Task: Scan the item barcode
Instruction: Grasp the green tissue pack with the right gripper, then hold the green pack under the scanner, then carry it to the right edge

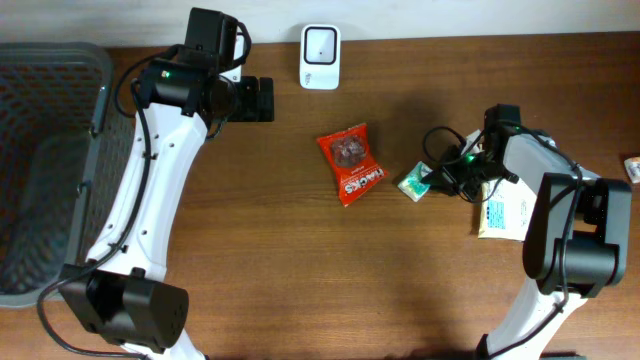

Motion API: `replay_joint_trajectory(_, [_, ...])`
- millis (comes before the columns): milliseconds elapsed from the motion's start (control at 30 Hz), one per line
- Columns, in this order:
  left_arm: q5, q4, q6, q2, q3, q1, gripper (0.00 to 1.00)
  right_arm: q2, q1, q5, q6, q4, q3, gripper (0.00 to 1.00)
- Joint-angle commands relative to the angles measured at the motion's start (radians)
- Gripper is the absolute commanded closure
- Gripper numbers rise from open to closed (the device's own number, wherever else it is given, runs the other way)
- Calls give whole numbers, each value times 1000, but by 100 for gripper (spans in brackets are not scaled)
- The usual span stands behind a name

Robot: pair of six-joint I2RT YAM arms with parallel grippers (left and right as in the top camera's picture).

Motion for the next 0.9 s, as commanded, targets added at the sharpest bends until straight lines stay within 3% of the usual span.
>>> replay_joint_trajectory(0, [8,-1,6,-2,2,6,1,14,35,-15,15,59,-26,96])
replay_joint_trajectory(67, [8,-1,6,-2,2,6,1,14,35,-337,-126,221,-26,96])
replay_joint_trajectory(200, [8,-1,6,-2,2,6,1,14,41,-755,-126,589,-26,96])
replay_joint_trajectory(233, [8,-1,6,-2,2,6,1,14,55,-906,-126,781,-26,96])
replay_joint_trajectory(300, [8,-1,6,-2,2,6,1,11,115,-944,-8,1074,-26,96])
replay_joint_trajectory(400, [8,-1,6,-2,2,6,1,11,231,-944,-71,1213,-26,96])
replay_joint_trajectory(467, [8,-1,6,-2,2,6,1,11,304,-944,-72,1397,-26,96])
replay_joint_trajectory(600, [8,-1,6,-2,2,6,1,11,294,-939,-45,1457,-26,96])
replay_joint_trajectory(633, [8,-1,6,-2,2,6,1,11,294,-877,-27,1457,-26,96])
replay_joint_trajectory(667, [8,-1,6,-2,2,6,1,11,292,-640,137,1457,-23,96])
replay_joint_trajectory(733, [8,-1,6,-2,2,6,1,11,288,-402,202,1468,30,96])
replay_joint_trajectory(767, [8,-1,6,-2,2,6,1,11,303,-154,251,1419,90,96])
replay_joint_trajectory(833, [8,-1,6,-2,2,6,1,11,335,198,200,1253,182,96])
replay_joint_trajectory(867, [8,-1,6,-2,2,6,1,13,365,387,45,1100,251,96])
